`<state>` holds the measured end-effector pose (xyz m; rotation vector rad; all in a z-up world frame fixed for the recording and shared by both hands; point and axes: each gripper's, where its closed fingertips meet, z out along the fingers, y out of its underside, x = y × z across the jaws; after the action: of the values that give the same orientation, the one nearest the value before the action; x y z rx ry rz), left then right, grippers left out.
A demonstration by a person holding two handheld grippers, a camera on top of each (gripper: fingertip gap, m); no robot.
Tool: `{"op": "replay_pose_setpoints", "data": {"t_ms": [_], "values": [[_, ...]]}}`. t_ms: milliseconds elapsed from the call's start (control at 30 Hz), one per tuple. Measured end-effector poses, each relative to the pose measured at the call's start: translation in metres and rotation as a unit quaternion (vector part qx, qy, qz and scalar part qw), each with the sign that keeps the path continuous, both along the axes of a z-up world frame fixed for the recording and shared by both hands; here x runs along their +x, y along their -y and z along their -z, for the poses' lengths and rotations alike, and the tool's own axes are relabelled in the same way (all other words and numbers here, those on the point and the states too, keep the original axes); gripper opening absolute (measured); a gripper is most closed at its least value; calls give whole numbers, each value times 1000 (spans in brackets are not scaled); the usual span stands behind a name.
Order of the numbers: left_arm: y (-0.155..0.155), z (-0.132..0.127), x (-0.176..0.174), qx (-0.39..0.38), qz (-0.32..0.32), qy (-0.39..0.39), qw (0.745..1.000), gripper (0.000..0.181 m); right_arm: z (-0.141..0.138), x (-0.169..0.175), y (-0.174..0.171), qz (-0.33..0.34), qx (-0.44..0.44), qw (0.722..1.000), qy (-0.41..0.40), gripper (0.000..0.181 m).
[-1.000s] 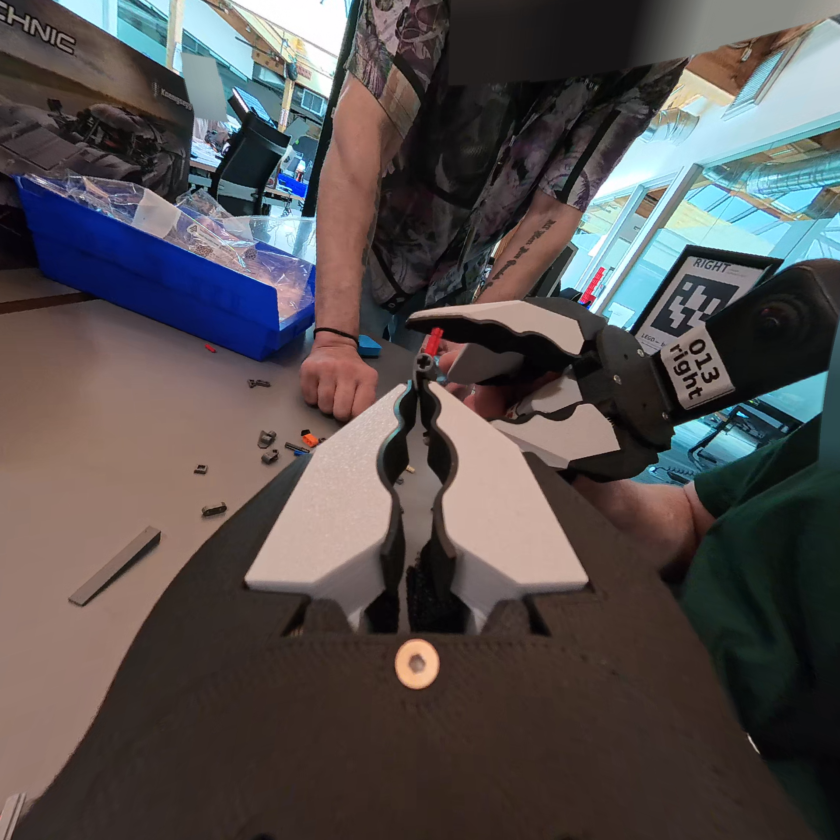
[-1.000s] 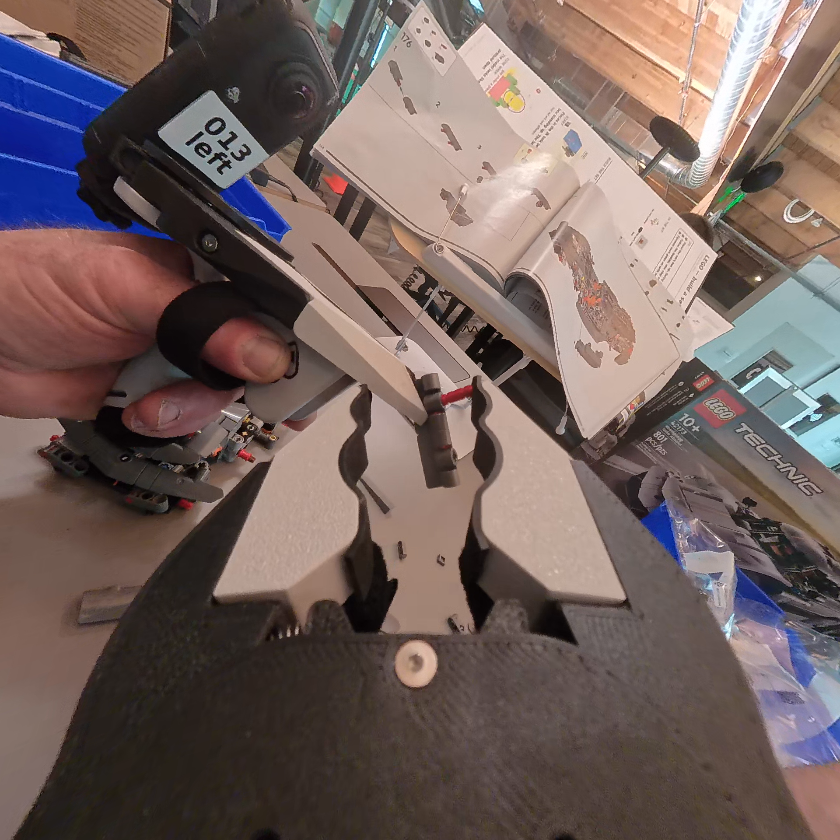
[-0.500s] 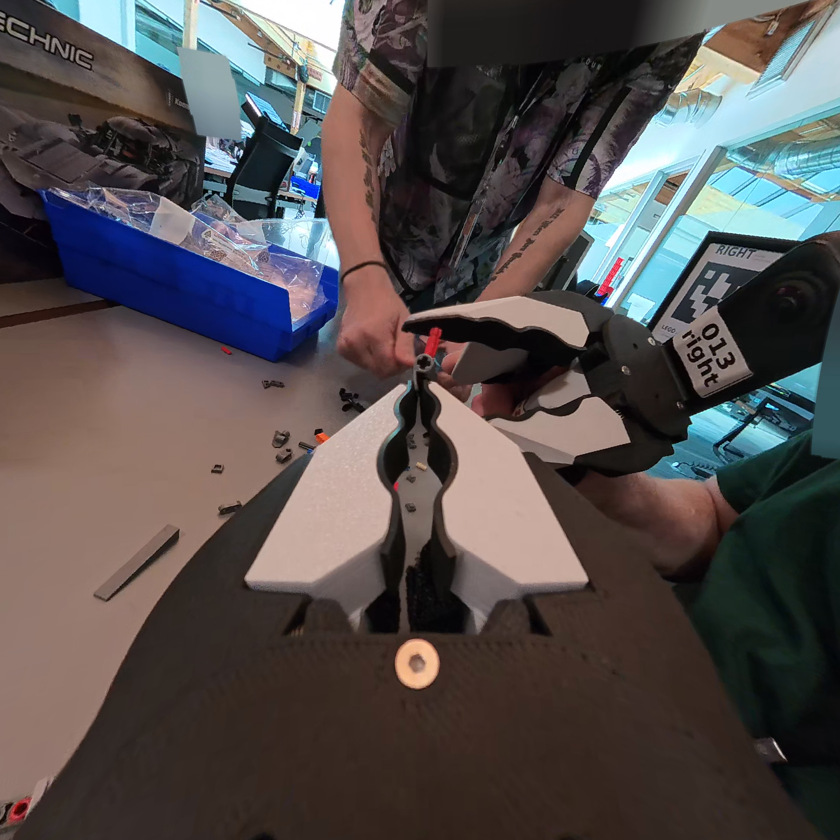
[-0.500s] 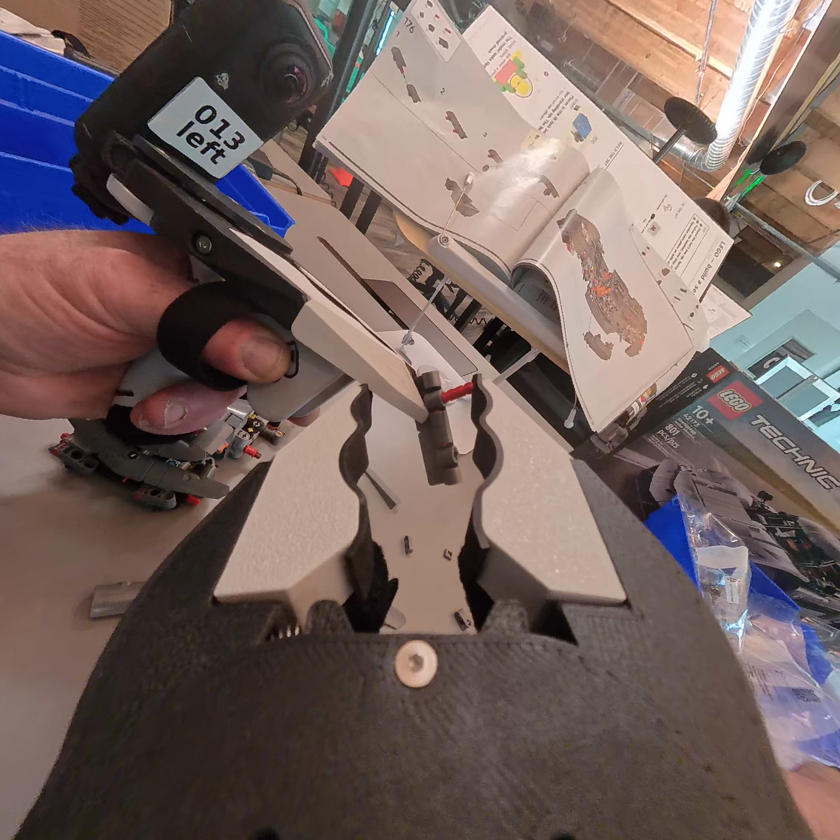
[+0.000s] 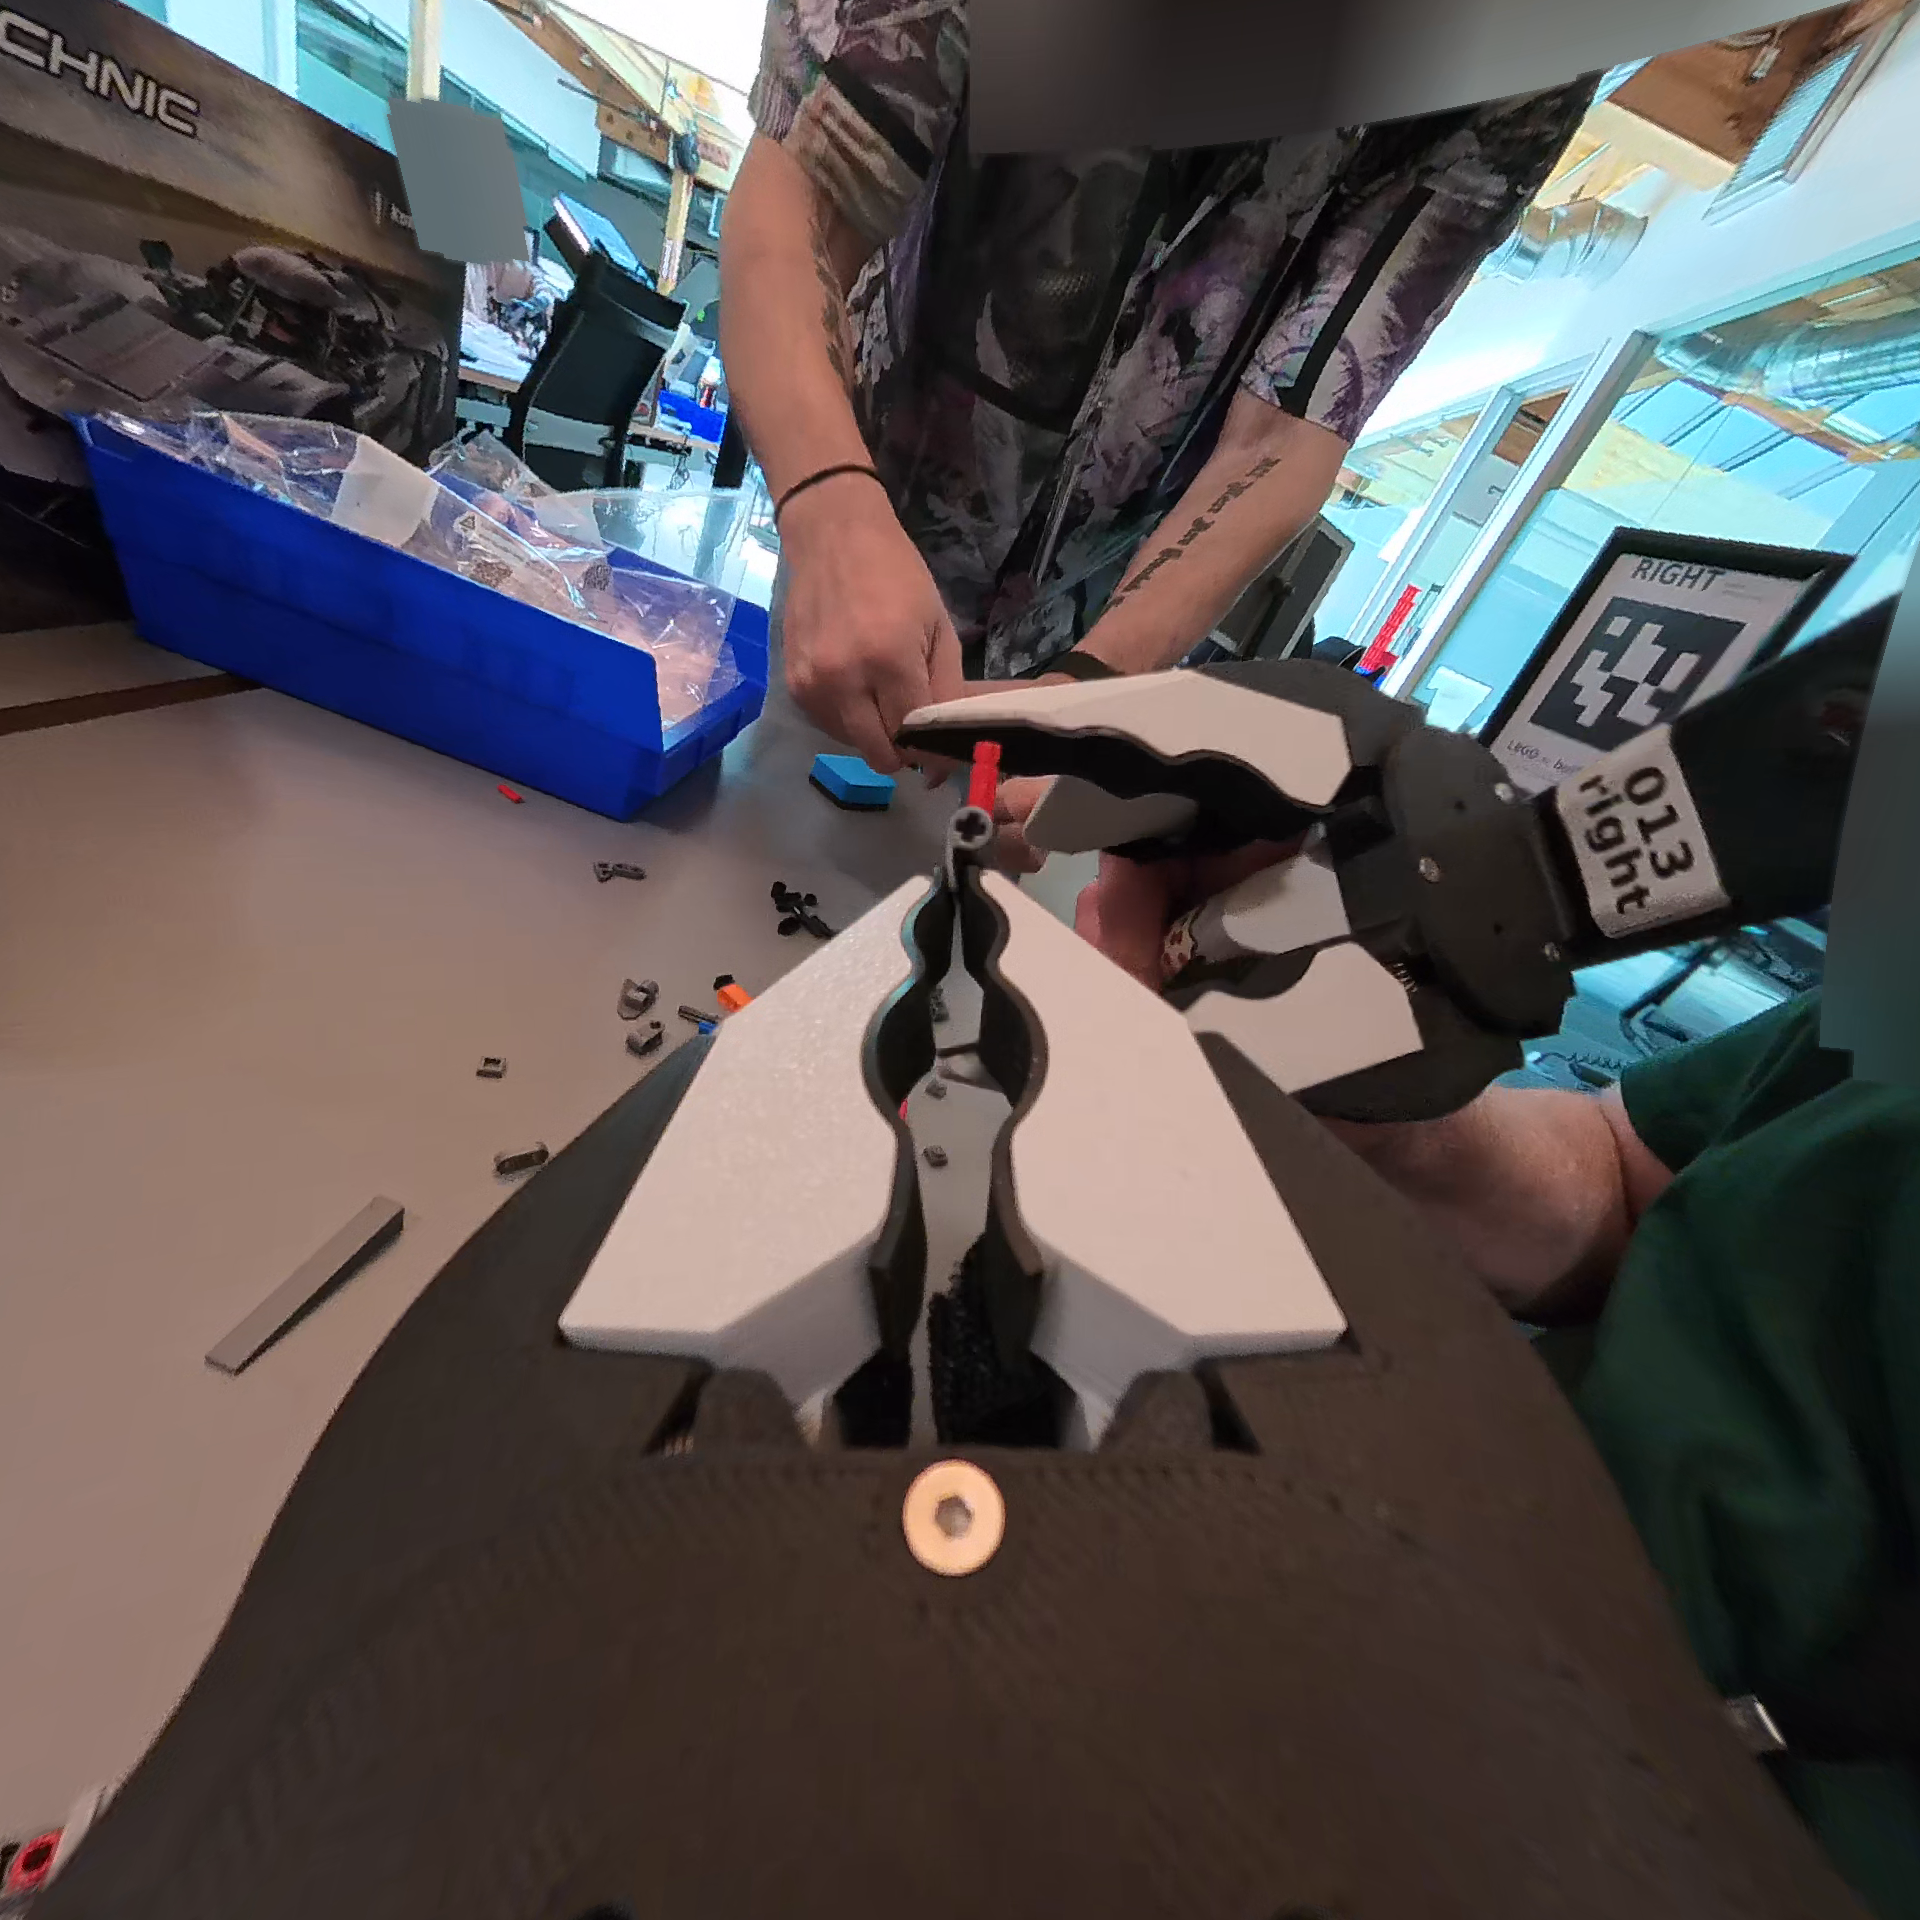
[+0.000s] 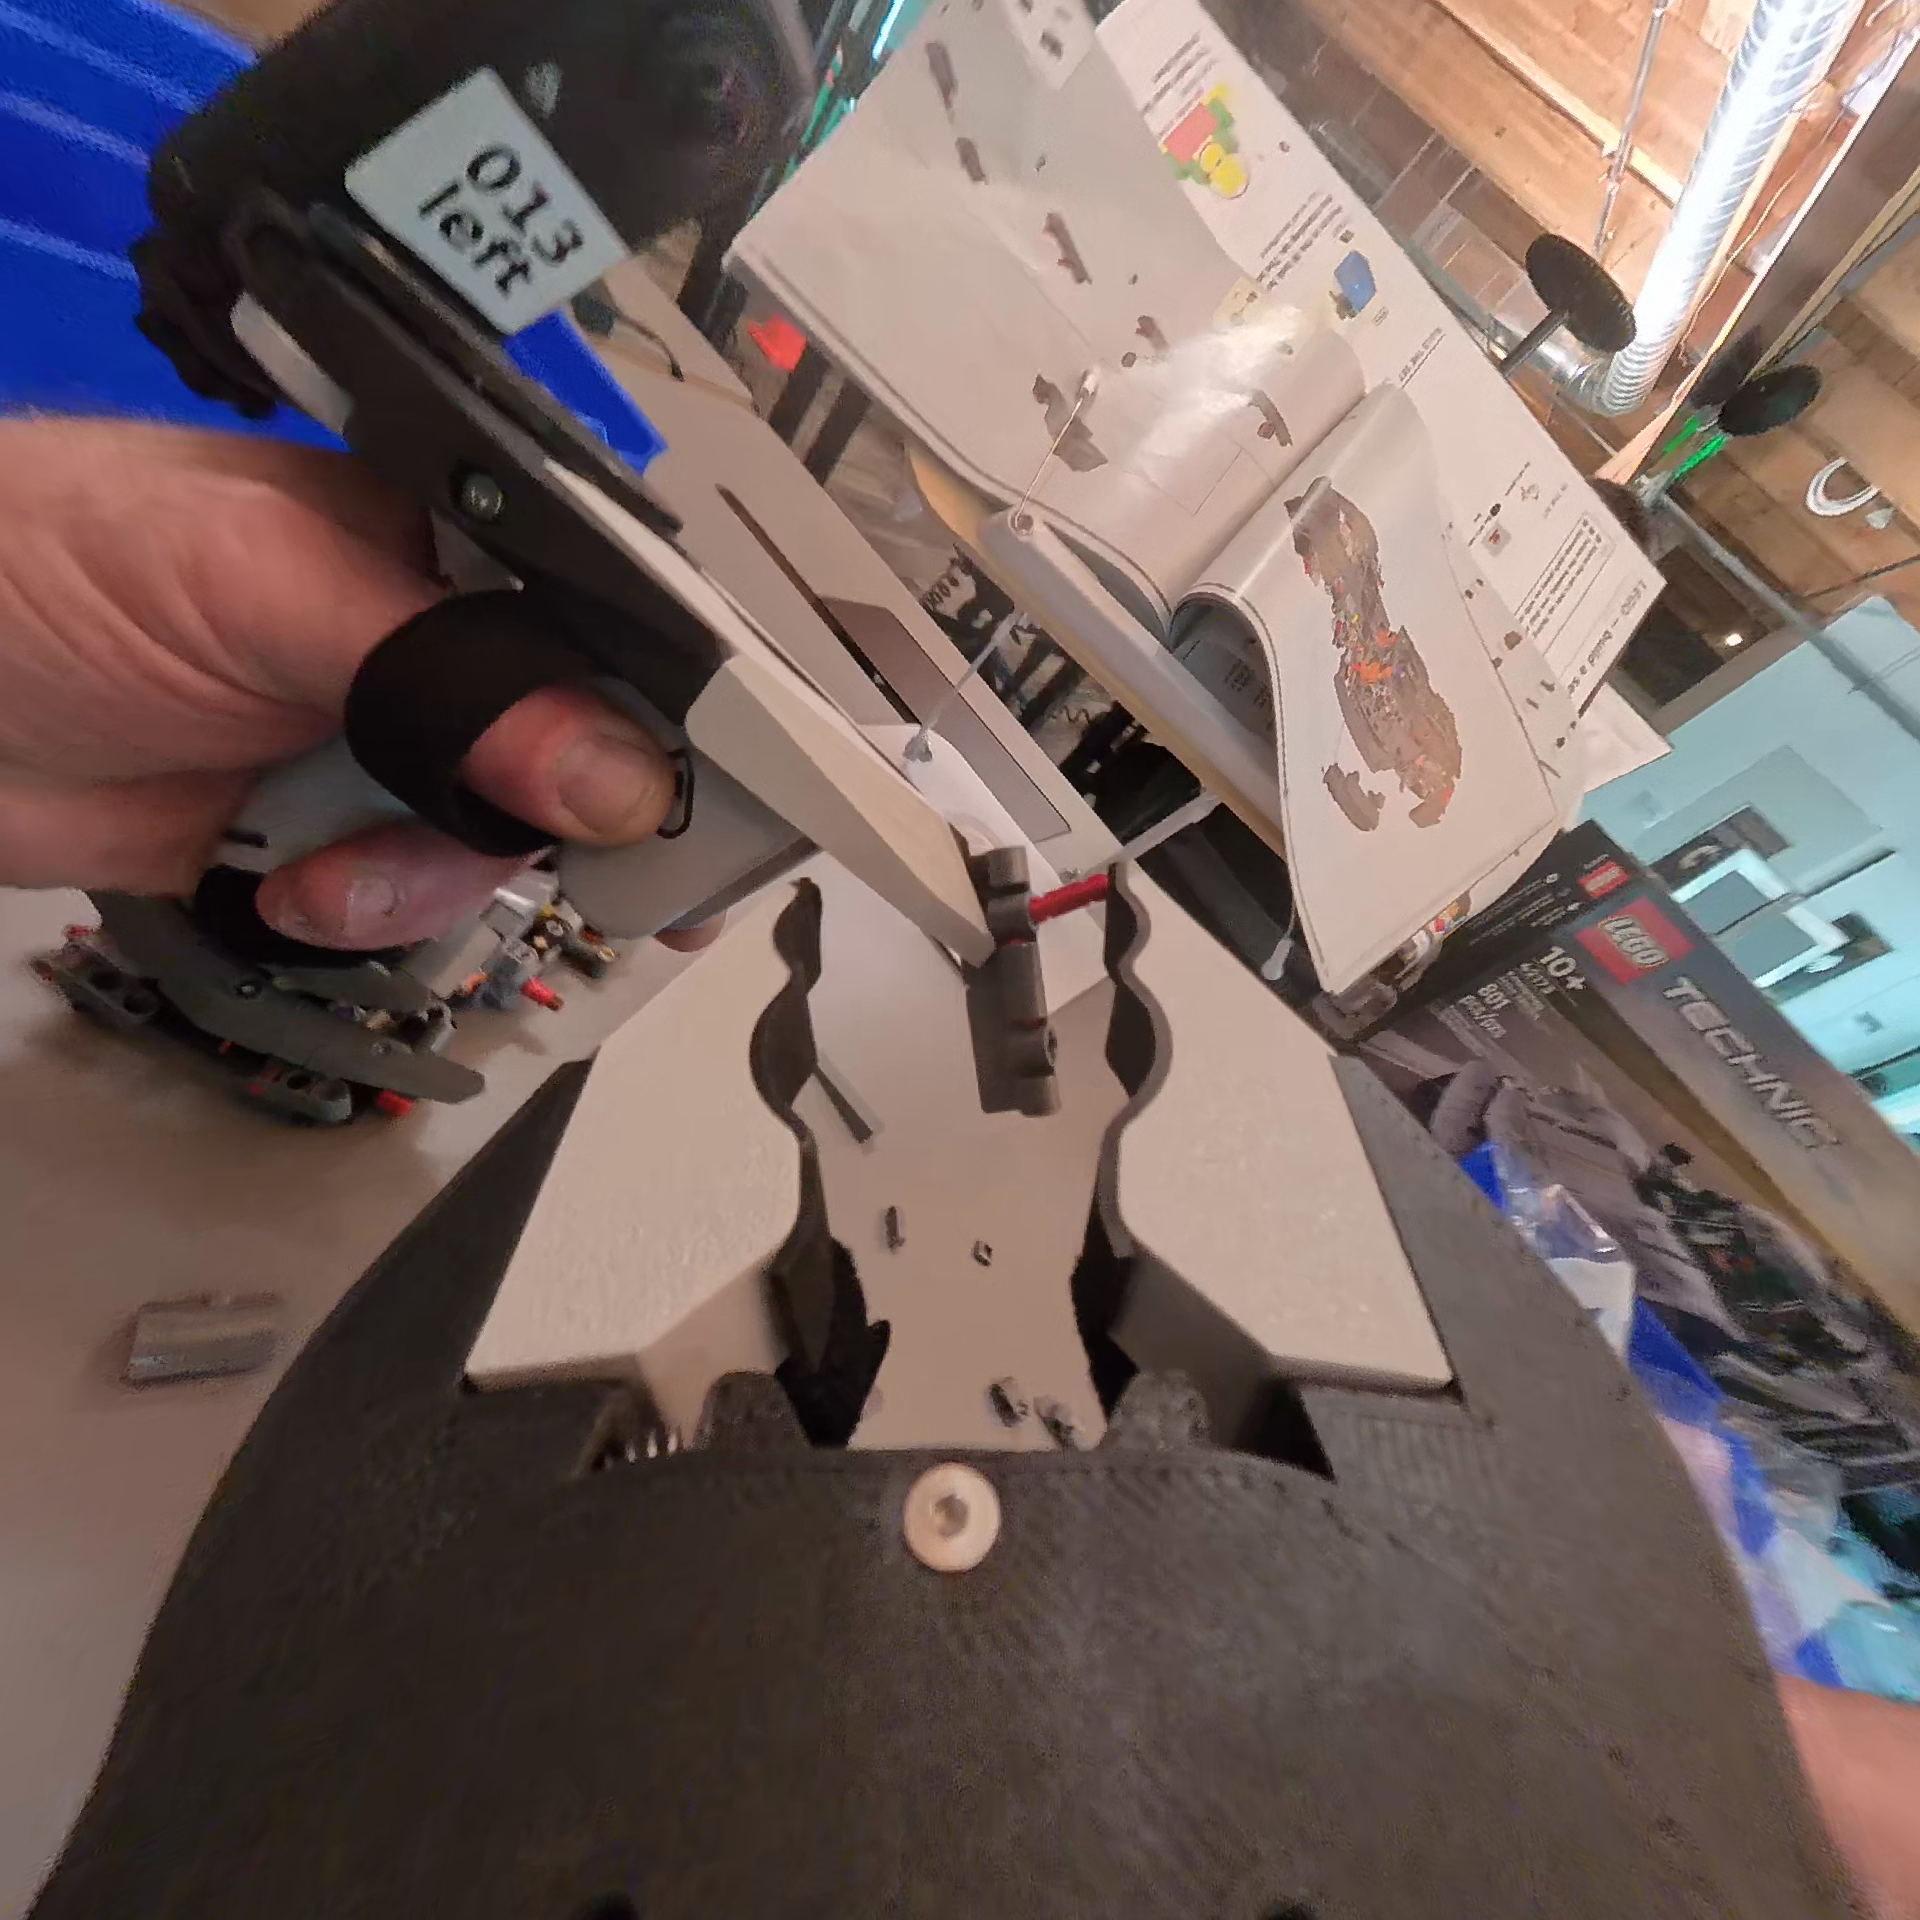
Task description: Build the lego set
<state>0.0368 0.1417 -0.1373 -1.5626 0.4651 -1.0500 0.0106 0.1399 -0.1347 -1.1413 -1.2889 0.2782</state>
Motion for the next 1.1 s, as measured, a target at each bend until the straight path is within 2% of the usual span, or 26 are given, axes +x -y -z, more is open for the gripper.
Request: {"op": "replay_pose_setpoints", "data": {"t_ms": [33,100,300,633,1100], "values": [[0,2,1,-4,0,-1,1000,0,2,0,-2,8,14,1000,11,54],[0,2,1,-9,3,5,1000,0,0,3,-6,18,29,999,22,42],[1,3,3,-15,3,0,1000,0,1,9,-8,48,81,993,70,36],[1,3,1,-30,4,27,999,0,0,9,-9,62,105,990,76,33],[-3,7,-2,-33,-11,10,999,0,5,6,-13,58,100,988,103,31]]}}
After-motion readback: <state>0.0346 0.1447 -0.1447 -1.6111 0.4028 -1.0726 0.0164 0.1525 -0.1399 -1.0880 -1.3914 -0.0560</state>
